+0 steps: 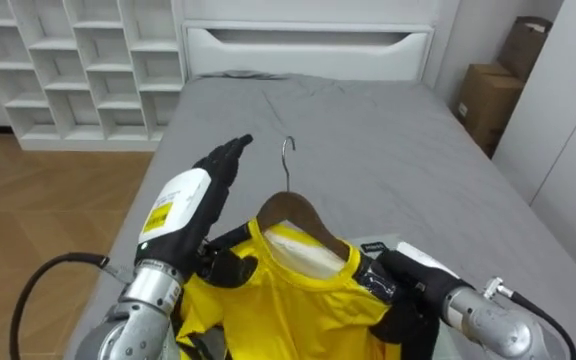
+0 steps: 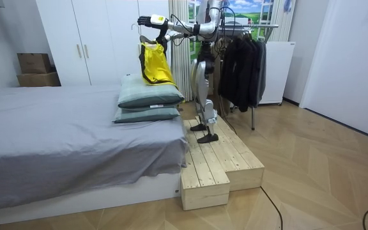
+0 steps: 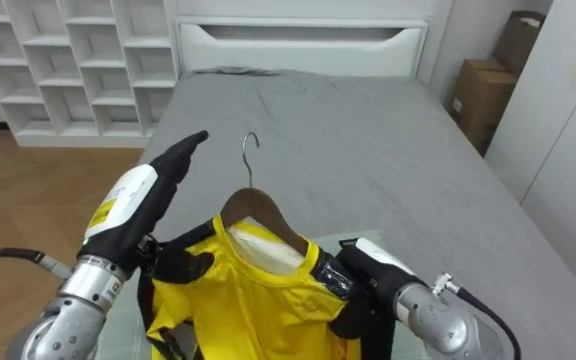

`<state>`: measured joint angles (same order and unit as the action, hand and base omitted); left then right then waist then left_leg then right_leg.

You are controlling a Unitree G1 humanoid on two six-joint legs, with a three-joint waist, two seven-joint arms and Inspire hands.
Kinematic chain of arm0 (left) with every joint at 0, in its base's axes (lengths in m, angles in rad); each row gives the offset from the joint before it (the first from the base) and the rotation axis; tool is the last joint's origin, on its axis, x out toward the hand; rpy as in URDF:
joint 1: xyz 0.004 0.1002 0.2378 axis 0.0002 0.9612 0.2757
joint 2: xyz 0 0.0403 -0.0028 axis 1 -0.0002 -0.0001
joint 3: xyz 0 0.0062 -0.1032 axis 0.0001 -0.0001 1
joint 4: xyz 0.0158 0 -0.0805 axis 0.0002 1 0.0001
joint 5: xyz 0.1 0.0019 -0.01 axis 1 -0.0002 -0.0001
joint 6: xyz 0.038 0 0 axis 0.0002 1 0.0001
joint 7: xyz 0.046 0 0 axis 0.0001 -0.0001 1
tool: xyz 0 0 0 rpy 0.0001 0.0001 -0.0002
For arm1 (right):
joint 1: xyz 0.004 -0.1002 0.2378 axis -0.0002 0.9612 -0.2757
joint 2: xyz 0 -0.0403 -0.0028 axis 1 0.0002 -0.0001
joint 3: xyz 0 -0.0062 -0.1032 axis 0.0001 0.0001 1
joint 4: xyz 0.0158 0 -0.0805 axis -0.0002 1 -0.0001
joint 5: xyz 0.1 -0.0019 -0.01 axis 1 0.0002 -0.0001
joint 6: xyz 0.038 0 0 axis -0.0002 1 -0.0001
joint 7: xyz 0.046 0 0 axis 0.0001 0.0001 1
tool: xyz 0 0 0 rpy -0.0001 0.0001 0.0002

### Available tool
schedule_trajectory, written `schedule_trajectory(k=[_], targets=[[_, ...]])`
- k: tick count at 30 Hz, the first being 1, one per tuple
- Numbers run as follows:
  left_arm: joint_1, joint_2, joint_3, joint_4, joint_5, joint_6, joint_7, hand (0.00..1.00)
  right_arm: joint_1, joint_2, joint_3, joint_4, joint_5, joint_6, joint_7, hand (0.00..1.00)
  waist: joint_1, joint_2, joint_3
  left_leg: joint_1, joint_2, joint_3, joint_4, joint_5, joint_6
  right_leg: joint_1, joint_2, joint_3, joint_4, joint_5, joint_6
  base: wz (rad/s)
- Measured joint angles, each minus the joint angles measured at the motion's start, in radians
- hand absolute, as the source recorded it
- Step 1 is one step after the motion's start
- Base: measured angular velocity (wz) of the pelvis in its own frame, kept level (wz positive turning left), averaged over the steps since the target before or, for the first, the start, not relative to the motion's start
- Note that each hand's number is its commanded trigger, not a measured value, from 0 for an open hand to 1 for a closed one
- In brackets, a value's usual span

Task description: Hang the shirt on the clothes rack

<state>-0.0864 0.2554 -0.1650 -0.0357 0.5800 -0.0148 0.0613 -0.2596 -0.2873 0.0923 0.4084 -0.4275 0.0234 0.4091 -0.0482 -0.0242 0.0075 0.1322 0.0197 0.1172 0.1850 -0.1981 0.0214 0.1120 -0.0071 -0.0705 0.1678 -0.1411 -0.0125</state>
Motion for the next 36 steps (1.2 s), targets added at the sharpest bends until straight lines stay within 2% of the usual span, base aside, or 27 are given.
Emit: schedule_trajectory(k=[2, 8, 14, 24, 33, 36], targets=[[0.002, 0.0, 0.017, 0.006, 0.0, 0.0, 0.0, 0.0, 0.019, -0.001, -0.049, 0.0, 0.017, -0.001, -0.02, 1.0, -0.002, -0.001, -0.0007, 0.004, 0.0, 0.002, 0.0, 0.0, 0.0, 0.003, 0.001, 0.002, 0.0, 0.0, 0.0, -0.02], [0.003, 0.0, 0.049, 0.006, 0.003, 0.0, 0.011, 0.0, 0.077, -0.011, -0.118, 0.0, 0.091, -0.001, -0.035, 1.0, -0.001, 0.001, -0.0026, 0.02, 0.002, 0.019, -0.01, 0.0, 0.0, 0.007, 0.006, 0.022, 0.0, 0.0, 0.0, -0.09], [0.015, -0.002, 0.045, 0.015, 0.003, 0.0, 0.039, 0.0, 0.122, -0.014, -0.124, 0.001, 0.127, -0.001, -0.087, 1.0, -0.024, 0.003, -0.005, 0.022, 0.001, 0.031, -0.013, 0.0, 0.0, 0.006, 0.007, 0.037, 0.0, 0.0, 0.0, -0.04], [0.024, -0.002, 0.047, 0.043, 0.0, -0.001, 0.067, 0.0, 0.149, -0.017, -0.127, 0.004, 0.194, 0.0, -0.147, 1.0, -0.032, -0.002, -0.0078, 0.013, 0.001, 0.044, -0.016, 0.0, 0.0, -0.014, 0.007, 0.042, 0.001, 0.0, 0.0, -0.03], [0.1, -0.002, 0.076, 0.097, 0.0, -0.006, 0.067, 0.0, 0.185, -0.02, -0.194, -0.002, 0.181, -0.001, -0.165, 1.0, -0.046, -0.001, -0.0101, -0.001, 0.002, 0.042, -0.014, 0.0, 0.0, -0.025, 0.007, 0.04, 0.003, 0.0, 0.0, 0.0], [0.124, -0.001, 0.109, 0.176, -0.002, -0.022, 0.087, 0.0, 0.204, -0.028, -0.217, -0.018, 0.18, 0.0, -0.195, 1.0, -0.045, -0.001, -0.0115, 0.004, 0.002, 0.047, -0.017, 0.0, 0.0, -0.025, 0.009, 0.046, 0.003, 0.0, 0.0, -0.05]])
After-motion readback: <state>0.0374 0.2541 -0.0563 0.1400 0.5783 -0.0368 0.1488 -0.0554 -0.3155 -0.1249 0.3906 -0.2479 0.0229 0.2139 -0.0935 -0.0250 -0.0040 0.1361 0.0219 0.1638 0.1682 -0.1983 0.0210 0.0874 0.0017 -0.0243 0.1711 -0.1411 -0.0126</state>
